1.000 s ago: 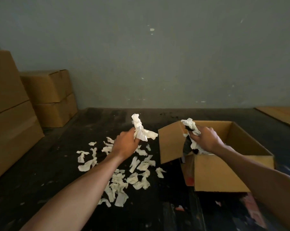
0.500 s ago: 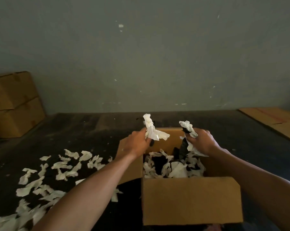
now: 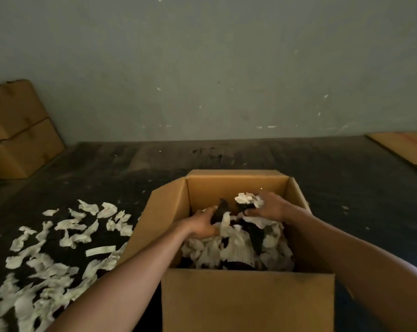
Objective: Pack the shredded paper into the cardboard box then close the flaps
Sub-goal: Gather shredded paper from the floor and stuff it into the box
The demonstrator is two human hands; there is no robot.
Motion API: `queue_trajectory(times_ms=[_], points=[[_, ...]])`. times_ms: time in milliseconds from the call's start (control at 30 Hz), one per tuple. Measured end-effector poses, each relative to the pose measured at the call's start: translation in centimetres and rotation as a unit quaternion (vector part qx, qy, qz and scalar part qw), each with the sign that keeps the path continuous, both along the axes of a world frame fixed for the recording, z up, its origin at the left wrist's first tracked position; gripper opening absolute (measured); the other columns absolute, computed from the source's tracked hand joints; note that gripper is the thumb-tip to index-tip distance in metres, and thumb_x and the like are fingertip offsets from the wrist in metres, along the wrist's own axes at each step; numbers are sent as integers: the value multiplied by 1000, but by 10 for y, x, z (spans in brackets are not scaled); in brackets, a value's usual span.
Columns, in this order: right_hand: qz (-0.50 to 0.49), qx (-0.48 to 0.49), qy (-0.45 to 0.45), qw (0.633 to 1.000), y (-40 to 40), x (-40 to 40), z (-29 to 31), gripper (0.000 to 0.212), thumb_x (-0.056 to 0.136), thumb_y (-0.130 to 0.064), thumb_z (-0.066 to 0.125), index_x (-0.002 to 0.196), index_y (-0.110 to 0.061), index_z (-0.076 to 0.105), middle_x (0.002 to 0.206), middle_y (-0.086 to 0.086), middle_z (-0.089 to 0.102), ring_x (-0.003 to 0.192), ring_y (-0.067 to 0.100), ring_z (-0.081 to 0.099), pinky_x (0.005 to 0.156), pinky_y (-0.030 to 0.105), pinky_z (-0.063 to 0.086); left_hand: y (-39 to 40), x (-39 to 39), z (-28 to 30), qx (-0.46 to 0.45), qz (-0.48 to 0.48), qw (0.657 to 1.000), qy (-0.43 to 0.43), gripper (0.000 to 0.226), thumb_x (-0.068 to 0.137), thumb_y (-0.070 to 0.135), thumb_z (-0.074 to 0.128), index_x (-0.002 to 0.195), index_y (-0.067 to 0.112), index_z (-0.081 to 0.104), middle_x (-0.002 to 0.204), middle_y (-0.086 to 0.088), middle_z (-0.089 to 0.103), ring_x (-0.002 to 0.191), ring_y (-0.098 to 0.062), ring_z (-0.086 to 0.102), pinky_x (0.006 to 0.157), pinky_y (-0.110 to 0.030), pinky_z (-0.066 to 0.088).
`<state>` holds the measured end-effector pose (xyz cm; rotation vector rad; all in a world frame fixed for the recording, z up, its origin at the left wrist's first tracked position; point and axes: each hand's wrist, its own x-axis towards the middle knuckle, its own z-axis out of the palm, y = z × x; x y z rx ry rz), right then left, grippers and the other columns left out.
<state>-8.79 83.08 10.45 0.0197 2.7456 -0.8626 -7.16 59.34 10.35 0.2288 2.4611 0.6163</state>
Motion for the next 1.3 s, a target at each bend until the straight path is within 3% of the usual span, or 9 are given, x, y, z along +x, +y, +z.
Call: queue_trajectory(times_ms=[133,400,533,667,800,900,1067,1167,1300], points=[[-19,68,6,998,7,-16,-18,75,89,-40,67,152,-27,27,153,14,33,136,36,40,110,49,38,1,-5,-16,-35,-6,999,-8,90,90,46,61,155,43,-1,166,-2,-3,151,-29,10,119,-47,22],[168,249,-184,936,6,-9,-95,80,99,-38,48,157,-27,-7,165,11,-4,151,35,5,120,53,14,22,19,-36,-76,-71,992,-75,75,99,36,53,158,27,7,165,-3,15,149,-25,20,115,-35,24],[188,235,-178,937,4,-10,-73,83,93,-33,59,157,-30,8,162,10,20,145,33,27,116,48,29,23,17,-26,-75,-90,991,-72,65,100,31,52,156,23,20,159,-3,28,144,-28,30,111,-34,28],[177,207,-149,951,9,-16,-28,59,91,-24,64,145,-25,39,139,7,52,116,23,55,98,40,48,8,7,-29,-156,-47,986,-44,57,97,40,52,148,19,39,148,-10,43,128,-29,48,103,-39,43],[231,278,-220,906,11,14,-23,55,94,-32,60,145,-23,43,144,3,47,124,23,51,98,37,46,9,12,-35,-205,-118,958,-161,48,97,42,51,131,9,57,122,-7,58,107,-27,58,86,-37,46],[280,317,-290,859,8,35,-49,51,93,-39,54,141,-24,49,141,4,52,119,23,54,102,42,45,9,20,-54,-220,-138,937,-231,54,95,45,50,139,13,54,138,-6,55,122,-26,55,102,-41,45],[249,252,-317,880,5,33,-27,44,97,-24,56,140,-16,52,140,7,52,112,27,62,84,35,57,13,20,-58,-204,-136,939,-242,60,88,49,54,137,15,56,142,-3,54,121,-24,58,103,-46,48],[252,211,-331,884,5,30,-19,43,96,-19,57,139,-20,55,138,5,54,112,26,64,92,43,56,15,21,-50,-190,-159,943,-223,51,91,44,53,131,13,60,137,-4,57,118,-23,60,102,-46,49],[308,284,-358,834,-7,50,-44,46,97,-37,49,140,-21,52,139,5,54,122,26,54,105,45,43,17,25,-54,-151,-127,946,-259,52,98,41,48,143,16,49,143,-4,52,125,-25,55,107,-45,44]])
